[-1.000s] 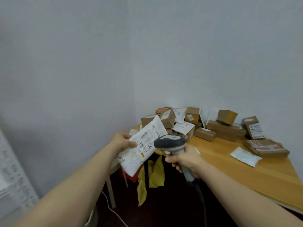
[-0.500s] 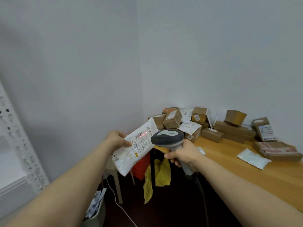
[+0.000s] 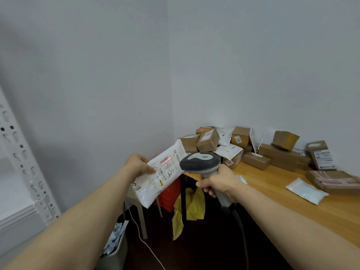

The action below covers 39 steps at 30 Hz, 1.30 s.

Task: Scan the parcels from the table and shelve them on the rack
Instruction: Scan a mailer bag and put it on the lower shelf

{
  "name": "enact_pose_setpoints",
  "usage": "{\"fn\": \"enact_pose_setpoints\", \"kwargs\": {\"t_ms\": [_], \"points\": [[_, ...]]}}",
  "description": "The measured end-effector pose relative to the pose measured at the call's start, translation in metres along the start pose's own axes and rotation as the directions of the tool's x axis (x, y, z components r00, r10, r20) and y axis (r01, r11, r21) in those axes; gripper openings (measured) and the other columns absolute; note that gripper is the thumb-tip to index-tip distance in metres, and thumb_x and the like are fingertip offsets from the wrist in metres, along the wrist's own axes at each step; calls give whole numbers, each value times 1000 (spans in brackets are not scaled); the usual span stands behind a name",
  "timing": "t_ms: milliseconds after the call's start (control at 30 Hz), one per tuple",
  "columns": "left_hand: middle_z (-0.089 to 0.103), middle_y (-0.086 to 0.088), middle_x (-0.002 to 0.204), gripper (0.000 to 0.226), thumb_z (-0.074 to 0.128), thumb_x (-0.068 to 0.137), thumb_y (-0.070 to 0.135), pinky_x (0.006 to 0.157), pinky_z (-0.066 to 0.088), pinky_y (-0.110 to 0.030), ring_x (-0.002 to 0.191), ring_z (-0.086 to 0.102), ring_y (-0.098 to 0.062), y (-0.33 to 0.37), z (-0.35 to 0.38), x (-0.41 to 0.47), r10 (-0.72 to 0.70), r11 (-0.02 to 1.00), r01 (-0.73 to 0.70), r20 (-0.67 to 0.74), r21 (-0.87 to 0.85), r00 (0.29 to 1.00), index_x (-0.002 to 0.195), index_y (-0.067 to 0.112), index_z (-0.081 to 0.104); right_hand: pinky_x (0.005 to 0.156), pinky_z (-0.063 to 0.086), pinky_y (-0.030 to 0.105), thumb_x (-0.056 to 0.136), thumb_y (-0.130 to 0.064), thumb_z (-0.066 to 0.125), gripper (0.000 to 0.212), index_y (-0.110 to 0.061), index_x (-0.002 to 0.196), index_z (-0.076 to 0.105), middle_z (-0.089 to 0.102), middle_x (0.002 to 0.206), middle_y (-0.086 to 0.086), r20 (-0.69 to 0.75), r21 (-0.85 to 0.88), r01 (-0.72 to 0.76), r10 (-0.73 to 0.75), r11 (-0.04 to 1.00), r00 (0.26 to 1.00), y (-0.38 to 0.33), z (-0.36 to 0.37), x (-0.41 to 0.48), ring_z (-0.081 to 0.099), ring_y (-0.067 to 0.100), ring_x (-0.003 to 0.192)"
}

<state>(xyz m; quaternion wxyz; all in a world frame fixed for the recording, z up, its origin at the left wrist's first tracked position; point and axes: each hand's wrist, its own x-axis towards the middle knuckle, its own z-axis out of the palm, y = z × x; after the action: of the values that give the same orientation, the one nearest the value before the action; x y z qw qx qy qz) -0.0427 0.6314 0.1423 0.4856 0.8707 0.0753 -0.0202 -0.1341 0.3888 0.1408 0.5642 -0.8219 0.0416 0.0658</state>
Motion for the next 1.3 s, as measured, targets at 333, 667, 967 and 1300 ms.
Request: {"fn": "enact_pose_setpoints", "kwargs": {"t_ms": [333, 667, 967, 1300], "points": [[70, -20, 91, 31, 81, 68, -4, 83, 56, -44, 83, 68, -31, -1, -2, -4, -22, 1000, 22, -10, 16, 1000, 97, -4, 70, 42, 41, 23, 78, -2, 74, 20, -4, 65, 59, 56, 47, 4, 41, 27, 6, -8, 1000, 999, -2, 3, 2, 47, 12, 38], [71, -19, 92, 28, 81, 68, -3, 82, 57, -44, 80, 68, -30, -3, -5, 0, -21, 1000, 21, -22, 15, 1000, 95, -2, 71, 42, 41, 23, 77, -3, 75, 23, -7, 61, 59, 57, 45, 3, 46, 25, 19, -20, 1000, 999, -2, 7, 7, 47, 12, 37], [70, -20, 96, 26, 72, 75, -5, 83, 56, -43, 86, 68, -32, -14, -13, -5, -75, 995, 72, -46, -63, 996, 101, -1, 70, 38, 41, 22, 76, -2, 76, 12, -2, 78, 64, 70, 63, 13, 63, 176, -7, -4, 984, 998, 4, 17, 14, 51, 14, 38], [68, -17, 109, 39, 63, 86, -4, 80, 55, -45, 94, 67, -32, -98, -60, -72, -281, 873, 254, -2, -416, 960, 123, 7, 60, 56, 55, 31, 76, -7, 79, 29, -8, 102, 67, 69, 93, 16, 82, 445, -114, 86, 888, 993, 26, 89, 41, 69, 28, 82]]}}
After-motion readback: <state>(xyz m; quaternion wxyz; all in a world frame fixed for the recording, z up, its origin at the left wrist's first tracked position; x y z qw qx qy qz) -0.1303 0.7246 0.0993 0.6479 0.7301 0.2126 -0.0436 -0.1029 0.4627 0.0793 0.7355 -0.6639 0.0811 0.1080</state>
